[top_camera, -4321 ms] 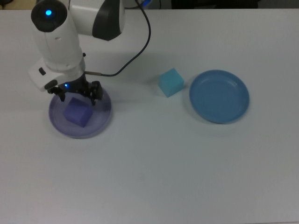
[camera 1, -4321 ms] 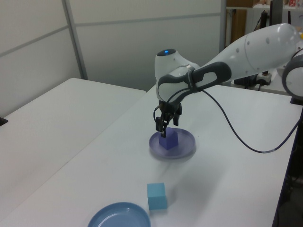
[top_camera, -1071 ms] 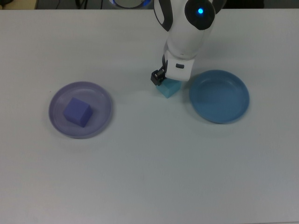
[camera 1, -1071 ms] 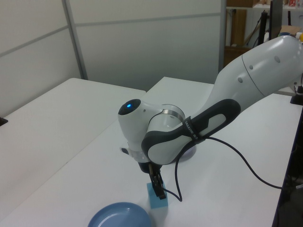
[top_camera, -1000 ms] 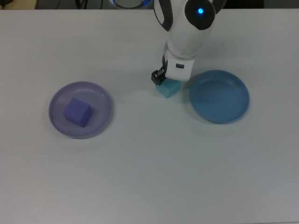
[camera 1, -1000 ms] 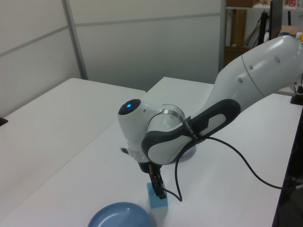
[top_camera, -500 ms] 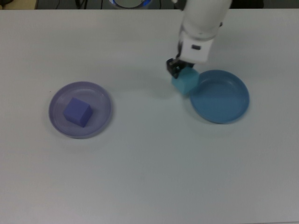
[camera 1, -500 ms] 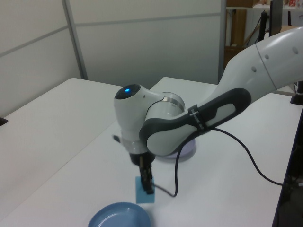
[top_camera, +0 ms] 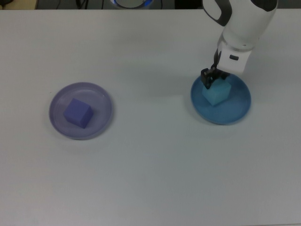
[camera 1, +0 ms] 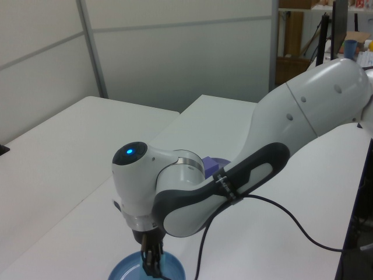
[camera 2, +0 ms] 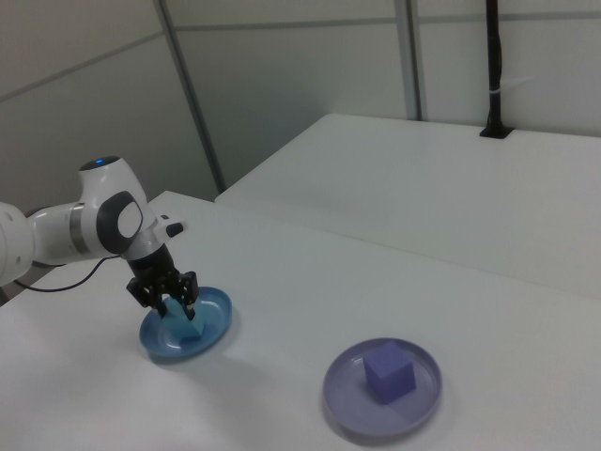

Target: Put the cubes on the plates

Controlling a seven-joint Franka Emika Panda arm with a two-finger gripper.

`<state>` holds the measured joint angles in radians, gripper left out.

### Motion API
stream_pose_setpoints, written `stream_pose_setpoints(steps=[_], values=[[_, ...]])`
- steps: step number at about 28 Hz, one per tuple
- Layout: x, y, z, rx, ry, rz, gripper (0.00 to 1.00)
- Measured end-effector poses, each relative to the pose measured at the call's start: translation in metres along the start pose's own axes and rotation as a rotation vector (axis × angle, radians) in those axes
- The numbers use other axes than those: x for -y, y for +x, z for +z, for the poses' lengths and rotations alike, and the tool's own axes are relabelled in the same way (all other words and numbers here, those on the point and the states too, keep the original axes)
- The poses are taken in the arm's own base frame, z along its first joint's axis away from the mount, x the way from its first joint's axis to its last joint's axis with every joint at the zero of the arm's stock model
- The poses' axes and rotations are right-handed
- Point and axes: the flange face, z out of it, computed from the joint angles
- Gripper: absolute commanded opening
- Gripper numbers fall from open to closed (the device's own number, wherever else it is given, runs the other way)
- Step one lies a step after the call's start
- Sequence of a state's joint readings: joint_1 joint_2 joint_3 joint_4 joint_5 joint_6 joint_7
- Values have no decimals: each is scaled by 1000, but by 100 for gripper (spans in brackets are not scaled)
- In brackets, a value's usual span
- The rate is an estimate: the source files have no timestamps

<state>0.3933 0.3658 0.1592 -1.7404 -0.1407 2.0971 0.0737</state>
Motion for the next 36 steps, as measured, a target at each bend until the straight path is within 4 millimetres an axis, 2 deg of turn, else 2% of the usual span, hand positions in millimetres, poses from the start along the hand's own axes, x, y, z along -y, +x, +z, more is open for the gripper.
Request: stream_pose_setpoints(steps=[3,7,13,18,19,22,24,29,30,32,36], values=[[-4,4,-3,-13,0,51,100],[-11,7,-16,-37,11,130,100],[-38,-3,-63,-63,88,245,100],[-78,-34,-120,-41,85,322,100],[-93,-45,-136,-32,79,347,100],[-126,-71,-162,-7,68,411,100],[-160,-94,-178,7,62,476,100],[-234,-132,-191,11,55,612,100],[-242,-136,-190,12,55,627,100],[-254,-141,-187,17,56,647,100],[-257,-141,-182,26,58,650,100]])
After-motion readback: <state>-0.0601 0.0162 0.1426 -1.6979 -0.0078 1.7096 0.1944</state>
